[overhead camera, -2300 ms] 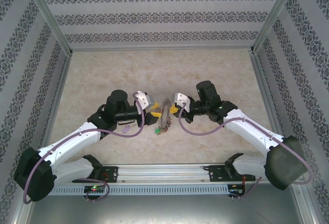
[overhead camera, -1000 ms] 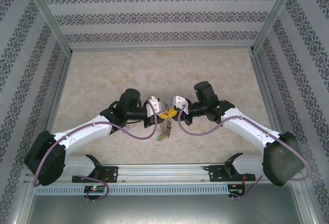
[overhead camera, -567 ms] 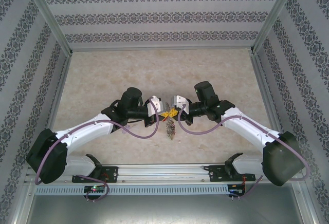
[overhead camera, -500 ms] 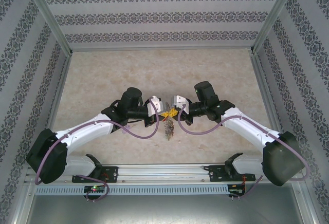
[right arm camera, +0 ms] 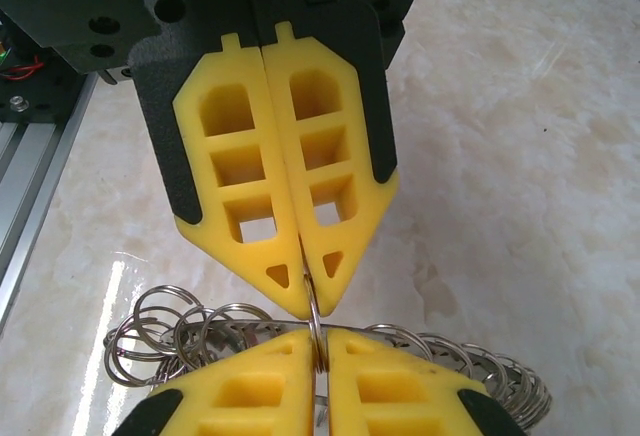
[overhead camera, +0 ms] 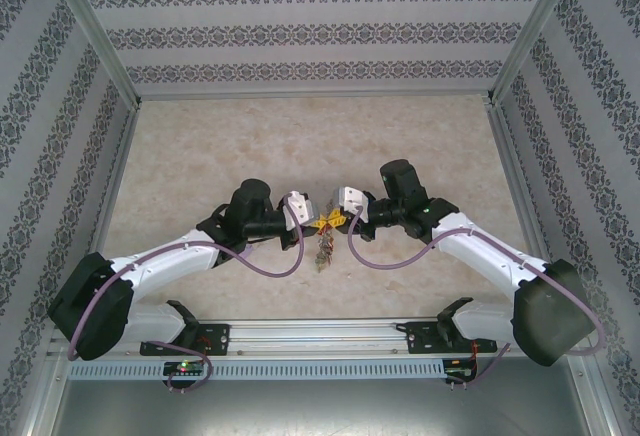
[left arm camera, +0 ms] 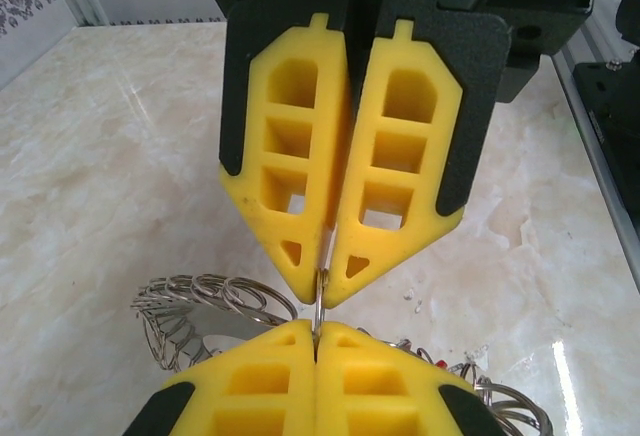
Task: Put the keys on the keyring
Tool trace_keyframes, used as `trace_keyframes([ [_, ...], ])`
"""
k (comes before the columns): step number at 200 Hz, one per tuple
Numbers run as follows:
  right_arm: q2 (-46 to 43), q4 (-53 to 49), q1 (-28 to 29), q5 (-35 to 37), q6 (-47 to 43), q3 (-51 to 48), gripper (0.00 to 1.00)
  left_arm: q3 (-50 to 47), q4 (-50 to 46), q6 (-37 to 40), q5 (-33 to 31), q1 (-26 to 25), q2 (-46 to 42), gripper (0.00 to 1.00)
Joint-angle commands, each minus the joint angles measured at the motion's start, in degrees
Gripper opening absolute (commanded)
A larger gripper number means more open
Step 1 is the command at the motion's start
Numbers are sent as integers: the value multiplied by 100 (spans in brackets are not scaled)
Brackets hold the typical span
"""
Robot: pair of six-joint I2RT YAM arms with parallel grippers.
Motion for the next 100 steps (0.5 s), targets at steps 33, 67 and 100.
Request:
trace_keyframes([
  [33,-197,421,-267,-441,395,-278,16,-121,1222,-728,378,-39,-94,0],
  [67,-521,431,-324,-414,444,-481,17,-204,1602,-1003,357,-13,-107,0],
  [100,-784,628,-382,-461,694,-587,21,-169,1666,-1108,492,23,-106,0],
])
